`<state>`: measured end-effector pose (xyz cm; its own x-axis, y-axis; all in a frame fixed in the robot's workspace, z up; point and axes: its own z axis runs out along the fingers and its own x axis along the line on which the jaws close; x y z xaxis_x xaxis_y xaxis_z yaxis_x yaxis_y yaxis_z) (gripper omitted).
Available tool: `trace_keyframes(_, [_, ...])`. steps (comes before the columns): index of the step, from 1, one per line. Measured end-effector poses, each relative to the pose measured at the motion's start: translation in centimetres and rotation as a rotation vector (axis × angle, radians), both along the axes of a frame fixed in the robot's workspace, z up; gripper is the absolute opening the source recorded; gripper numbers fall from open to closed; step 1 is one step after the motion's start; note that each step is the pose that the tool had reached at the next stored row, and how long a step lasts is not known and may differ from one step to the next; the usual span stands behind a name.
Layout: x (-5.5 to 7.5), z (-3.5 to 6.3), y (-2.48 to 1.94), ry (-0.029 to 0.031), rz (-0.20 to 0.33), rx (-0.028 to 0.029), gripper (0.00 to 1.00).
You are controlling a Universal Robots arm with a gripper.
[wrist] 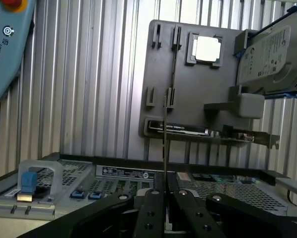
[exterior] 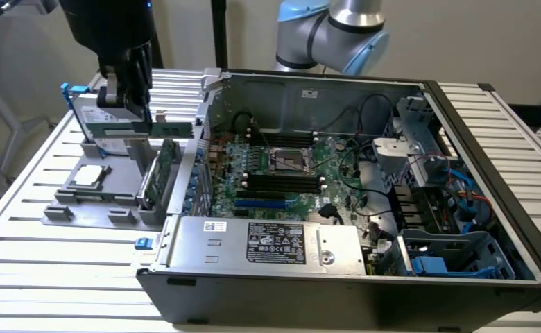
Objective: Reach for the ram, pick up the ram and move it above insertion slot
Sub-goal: 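Pick up the ram and move it above insertion slot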
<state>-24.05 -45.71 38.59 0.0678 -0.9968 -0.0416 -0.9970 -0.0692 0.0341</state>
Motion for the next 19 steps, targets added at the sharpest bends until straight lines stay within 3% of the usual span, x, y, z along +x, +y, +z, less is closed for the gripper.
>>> trace_keyframes(19, [8.6, 0.16, 0.0, 0.0012, 0.011, 0.0171, 0.13])
